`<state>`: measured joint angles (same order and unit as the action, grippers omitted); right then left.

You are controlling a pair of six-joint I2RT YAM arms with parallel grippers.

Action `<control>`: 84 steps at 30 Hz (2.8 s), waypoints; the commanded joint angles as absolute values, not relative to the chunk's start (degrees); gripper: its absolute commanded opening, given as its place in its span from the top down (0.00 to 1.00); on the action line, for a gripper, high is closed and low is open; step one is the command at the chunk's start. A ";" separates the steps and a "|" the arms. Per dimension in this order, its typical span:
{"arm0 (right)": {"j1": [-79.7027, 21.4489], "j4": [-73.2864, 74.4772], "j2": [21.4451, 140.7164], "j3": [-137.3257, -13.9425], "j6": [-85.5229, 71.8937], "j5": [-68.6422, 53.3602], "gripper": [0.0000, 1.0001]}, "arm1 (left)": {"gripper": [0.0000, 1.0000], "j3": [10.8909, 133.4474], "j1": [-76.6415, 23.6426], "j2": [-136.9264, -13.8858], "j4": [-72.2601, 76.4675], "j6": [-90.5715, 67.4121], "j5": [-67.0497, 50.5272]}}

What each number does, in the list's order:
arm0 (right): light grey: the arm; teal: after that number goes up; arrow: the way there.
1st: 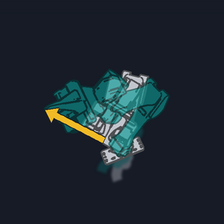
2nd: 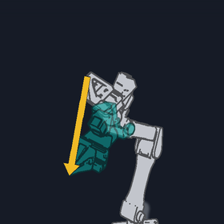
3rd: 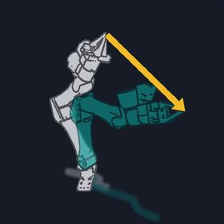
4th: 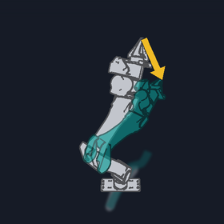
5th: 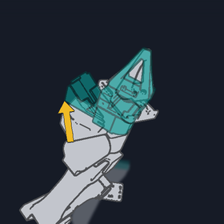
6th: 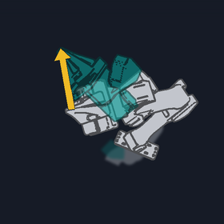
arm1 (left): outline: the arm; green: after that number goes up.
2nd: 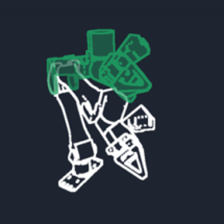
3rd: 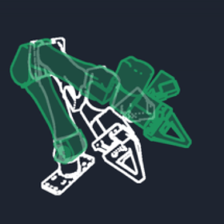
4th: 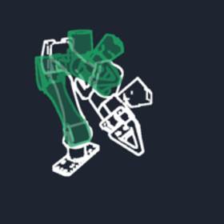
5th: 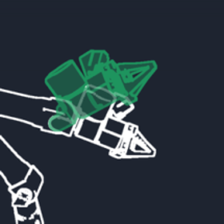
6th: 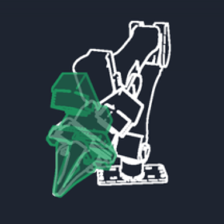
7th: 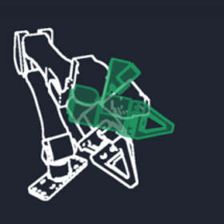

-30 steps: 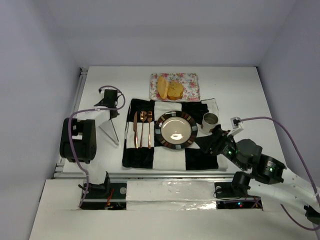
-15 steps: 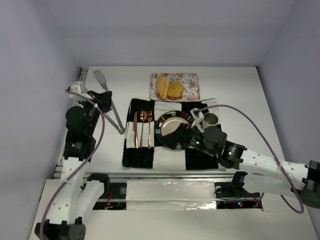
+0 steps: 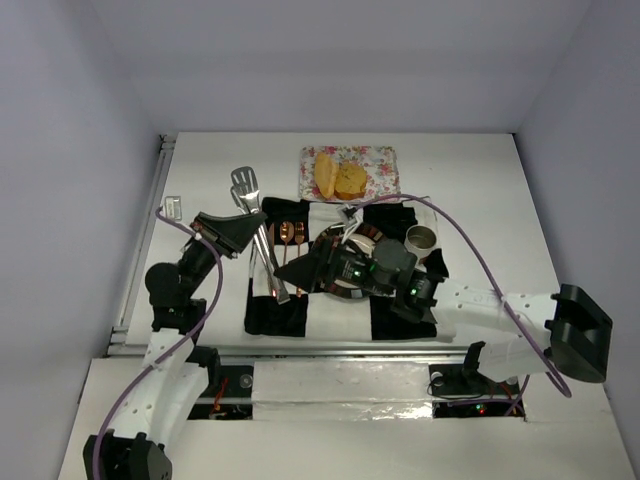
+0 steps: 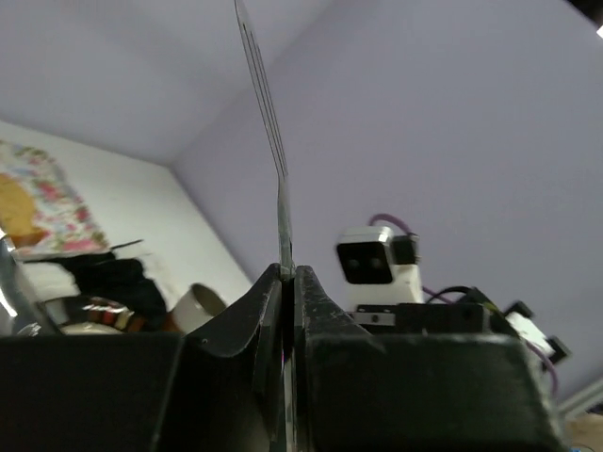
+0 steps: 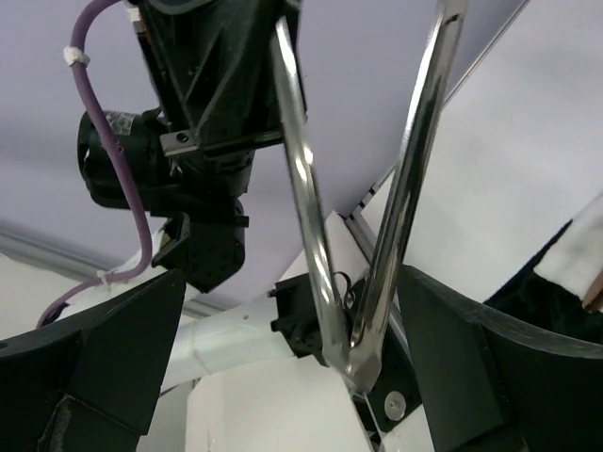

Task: Place the bread

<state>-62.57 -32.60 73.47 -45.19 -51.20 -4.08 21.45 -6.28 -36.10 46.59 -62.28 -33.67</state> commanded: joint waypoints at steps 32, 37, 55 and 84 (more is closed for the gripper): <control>-63.54 -51.25 86.84 -49.66 -60.56 -8.44 0.46 | 0.68 21.18 -10.02 -35.07 62.94 -71.64 -46.67; -63.54 -47.38 84.29 -49.22 -60.12 -5.71 0.51 | 0.23 23.46 -10.02 -34.63 53.65 -65.41 -47.46; -51.35 -34.84 76.38 -45.35 -62.06 -9.48 0.53 | 0.01 36.73 -10.02 -30.23 10.75 -35.62 -36.57; -25.75 33.39 109.67 -92.01 -28.21 -13.98 0.53 | 0.02 31.55 -10.02 -18.73 -4.92 -22.15 -21.36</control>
